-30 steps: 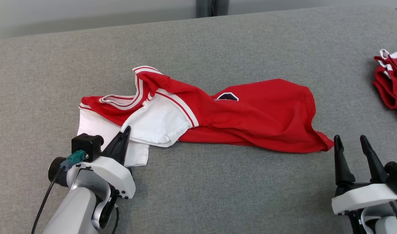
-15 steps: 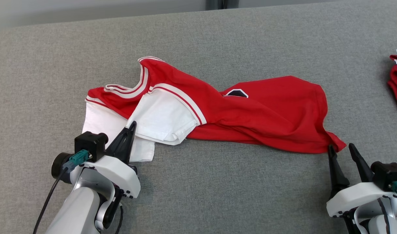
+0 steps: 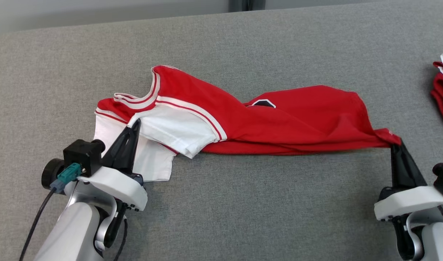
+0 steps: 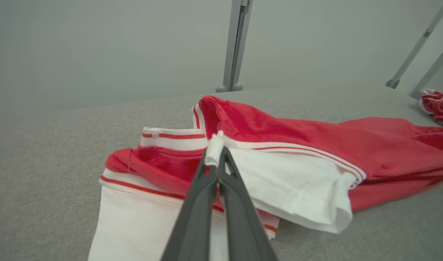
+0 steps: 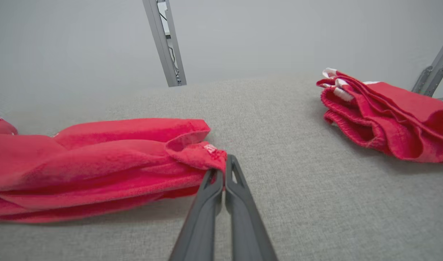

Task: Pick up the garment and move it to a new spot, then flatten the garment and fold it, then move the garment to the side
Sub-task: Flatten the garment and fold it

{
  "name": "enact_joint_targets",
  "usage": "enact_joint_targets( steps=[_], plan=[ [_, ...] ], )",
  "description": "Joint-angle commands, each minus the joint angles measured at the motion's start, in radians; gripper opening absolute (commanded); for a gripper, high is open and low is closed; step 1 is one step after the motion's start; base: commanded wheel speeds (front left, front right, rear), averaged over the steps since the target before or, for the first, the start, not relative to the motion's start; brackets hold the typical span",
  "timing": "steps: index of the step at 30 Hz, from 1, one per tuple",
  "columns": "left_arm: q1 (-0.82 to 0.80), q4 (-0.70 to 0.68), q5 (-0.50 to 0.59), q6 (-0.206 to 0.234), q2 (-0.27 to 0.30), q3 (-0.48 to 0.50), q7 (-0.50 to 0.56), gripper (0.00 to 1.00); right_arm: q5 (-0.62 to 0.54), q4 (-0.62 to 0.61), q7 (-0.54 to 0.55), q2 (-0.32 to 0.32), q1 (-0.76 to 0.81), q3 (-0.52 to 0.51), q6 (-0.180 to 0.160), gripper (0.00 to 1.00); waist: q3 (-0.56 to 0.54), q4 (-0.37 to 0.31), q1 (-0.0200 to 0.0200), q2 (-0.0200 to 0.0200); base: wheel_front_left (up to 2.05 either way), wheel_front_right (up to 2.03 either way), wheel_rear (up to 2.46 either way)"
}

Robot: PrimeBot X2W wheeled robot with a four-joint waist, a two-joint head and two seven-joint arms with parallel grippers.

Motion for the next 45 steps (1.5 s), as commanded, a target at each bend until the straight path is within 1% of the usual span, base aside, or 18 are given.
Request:
enact_joint_targets(
  steps=[1, 5, 11, 19, 23, 28, 29, 30, 32, 36, 42, 45],
  plan=[
    [-0.010, -0.023, 0.008, 0.009, 0.015, 0.010, -0.012, 0.00, 0.004, -0.028, -0.012, -0.011, -0.021, -0.007, 0.000, 0.00, -0.011, -0.003, 0.0000, 0.0000, 0.00, 0.00, 0.00],
    [-0.041, -0.091, 0.022, 0.018, 0.034, 0.023, -0.023, 0.00, 0.068, -0.105, -0.004, -0.013, -0.059, -0.009, 0.000, 0.00, -0.032, -0.008, 0.0000, 0.0000, 0.00, 0.00, 0.00],
    [-0.137, -0.189, 0.035, 0.027, 0.069, 0.053, -0.003, 0.00, 0.178, -0.215, 0.047, -0.057, -0.135, -0.026, 0.000, 0.00, -0.062, -0.004, 0.0000, 0.0000, 0.00, 0.00, 0.00],
    [-0.316, -0.314, 0.056, 0.022, 0.125, 0.088, 0.051, 0.00, 0.259, -0.365, 0.124, -0.119, -0.246, -0.053, 0.000, 0.00, -0.094, 0.000, 0.0000, 0.0000, 0.00, 0.00, 0.00],
    [-0.392, -0.383, 0.058, 0.018, 0.138, 0.089, 0.095, 0.00, 0.286, -0.433, 0.178, -0.135, -0.290, -0.055, 0.000, 0.00, -0.093, 0.000, 0.0000, 0.0000, 0.00, 0.00, 0.00],
    [-0.430, -0.374, 0.034, 0.009, 0.133, 0.090, 0.115, 0.00, 0.315, -0.445, 0.209, -0.131, -0.326, -0.048, 0.000, 0.00, -0.066, -0.002, 0.0000, 0.0000, 0.00, 0.00, 0.00],
    [-0.454, -0.348, 0.017, -0.002, 0.129, 0.091, 0.118, 0.00, 0.338, -0.432, 0.218, -0.129, -0.360, -0.039, 0.000, 0.00, -0.044, -0.007, 0.0000, 0.0000, 0.00, 0.00, 0.00],
    [-0.454, -0.348, 0.017, -0.002, 0.129, 0.091, 0.118, 0.00, 0.338, -0.432, 0.218, -0.129, -0.360, -0.039, 0.000, 0.00, -0.044, -0.007, 0.0000, 0.0000, 0.00, 0.00, 0.00],
    [-0.489, -0.307, 0.005, -0.016, 0.124, 0.090, 0.114, 0.00, 0.354, -0.404, 0.218, -0.137, -0.403, -0.030, 0.000, 0.00, -0.022, -0.010, 0.0000, 0.0000, 0.00, 0.00, 0.00],
    [-0.608, -0.193, -0.014, -0.048, 0.104, 0.084, 0.106, 0.00, 0.398, -0.323, 0.219, -0.150, -0.536, -0.003, 0.000, 0.00, 0.037, -0.016, 0.0000, 0.0000, 0.00, 0.00, 0.00],
    [-0.875, 0.020, 0.007, -0.094, 0.071, 0.056, 0.063, 0.00, 0.455, -0.143, 0.174, -0.169, -0.812, 0.064, 0.000, 0.00, 0.103, -0.020, 0.0000, 0.0000, 0.00, 0.00, 0.00],
    [-1.003, 0.158, -0.006, -0.105, 0.051, 0.057, 0.052, 0.00, 0.477, -0.029, 0.137, -0.166, -0.943, 0.118, 0.000, 0.00, 0.108, -0.024, 0.0000, 0.0000, 0.00, 0.00, 0.00]
  ],
)
